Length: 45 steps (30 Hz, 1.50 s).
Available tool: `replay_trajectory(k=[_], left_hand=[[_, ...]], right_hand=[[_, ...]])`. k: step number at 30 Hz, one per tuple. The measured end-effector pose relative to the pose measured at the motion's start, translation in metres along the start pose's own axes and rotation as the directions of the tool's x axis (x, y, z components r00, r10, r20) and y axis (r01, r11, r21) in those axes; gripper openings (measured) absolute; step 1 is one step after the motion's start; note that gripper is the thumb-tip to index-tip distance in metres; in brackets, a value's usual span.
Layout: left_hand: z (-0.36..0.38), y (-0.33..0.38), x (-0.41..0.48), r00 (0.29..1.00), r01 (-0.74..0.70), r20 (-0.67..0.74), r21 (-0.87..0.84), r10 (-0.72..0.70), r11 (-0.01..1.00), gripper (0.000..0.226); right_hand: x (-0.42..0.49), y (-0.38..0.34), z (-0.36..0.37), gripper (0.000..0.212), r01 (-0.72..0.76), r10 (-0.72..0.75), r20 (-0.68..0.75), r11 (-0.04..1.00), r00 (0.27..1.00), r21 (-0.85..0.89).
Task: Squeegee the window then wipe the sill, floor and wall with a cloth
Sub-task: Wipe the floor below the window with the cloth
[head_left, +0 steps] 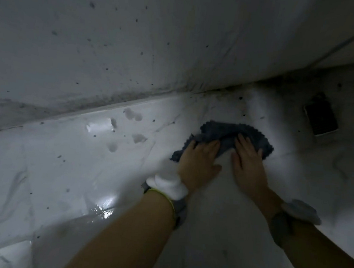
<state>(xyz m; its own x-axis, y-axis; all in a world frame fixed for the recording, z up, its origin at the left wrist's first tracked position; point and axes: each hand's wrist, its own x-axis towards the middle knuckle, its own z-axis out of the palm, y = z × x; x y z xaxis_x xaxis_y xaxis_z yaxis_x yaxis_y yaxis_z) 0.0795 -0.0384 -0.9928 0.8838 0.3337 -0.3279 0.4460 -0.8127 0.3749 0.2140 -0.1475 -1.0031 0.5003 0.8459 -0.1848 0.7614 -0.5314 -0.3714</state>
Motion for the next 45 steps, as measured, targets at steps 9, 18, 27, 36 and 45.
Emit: replay_trajectory(k=[9, 18, 27, 36, 45], left_hand=[[-0.036, -0.057, 0.026, 0.995, 0.097, 0.023, 0.013, -0.097, 0.995, 0.075], [-0.035, -0.178, -0.147, 0.991, 0.027, 0.118, 0.259, -0.059, 0.965, 0.086], [-0.039, -0.229, -0.217, 0.953, 0.251, 0.159, 0.063, -0.258, 0.966, 0.097], [-0.025, -0.189, -0.220, 0.967, 0.230, 0.115, -0.001, -0.228, 0.973, 0.100], [-0.077, -0.171, -0.176, 0.890, 0.068, 0.427, 0.223, -0.160, 0.973, 0.154]], right_hand=[[0.097, -0.037, -0.007, 0.054, 0.070, -0.052, 0.170, 0.993, 0.984, -0.100], [0.029, -0.140, 0.038, 0.062, 0.606, -0.535, 0.419, 0.794, 0.734, -0.048], [0.062, -0.256, 0.047, 0.066, 0.887, -0.465, 0.837, 0.460, 0.289, -0.050], [-0.046, -0.262, 0.095, 0.054, 0.485, -0.468, 0.295, 0.875, 0.833, 0.019], [0.043, -0.225, 0.022, 0.053, 0.900, -0.618, 0.709, 0.433, 0.341, -0.056]])
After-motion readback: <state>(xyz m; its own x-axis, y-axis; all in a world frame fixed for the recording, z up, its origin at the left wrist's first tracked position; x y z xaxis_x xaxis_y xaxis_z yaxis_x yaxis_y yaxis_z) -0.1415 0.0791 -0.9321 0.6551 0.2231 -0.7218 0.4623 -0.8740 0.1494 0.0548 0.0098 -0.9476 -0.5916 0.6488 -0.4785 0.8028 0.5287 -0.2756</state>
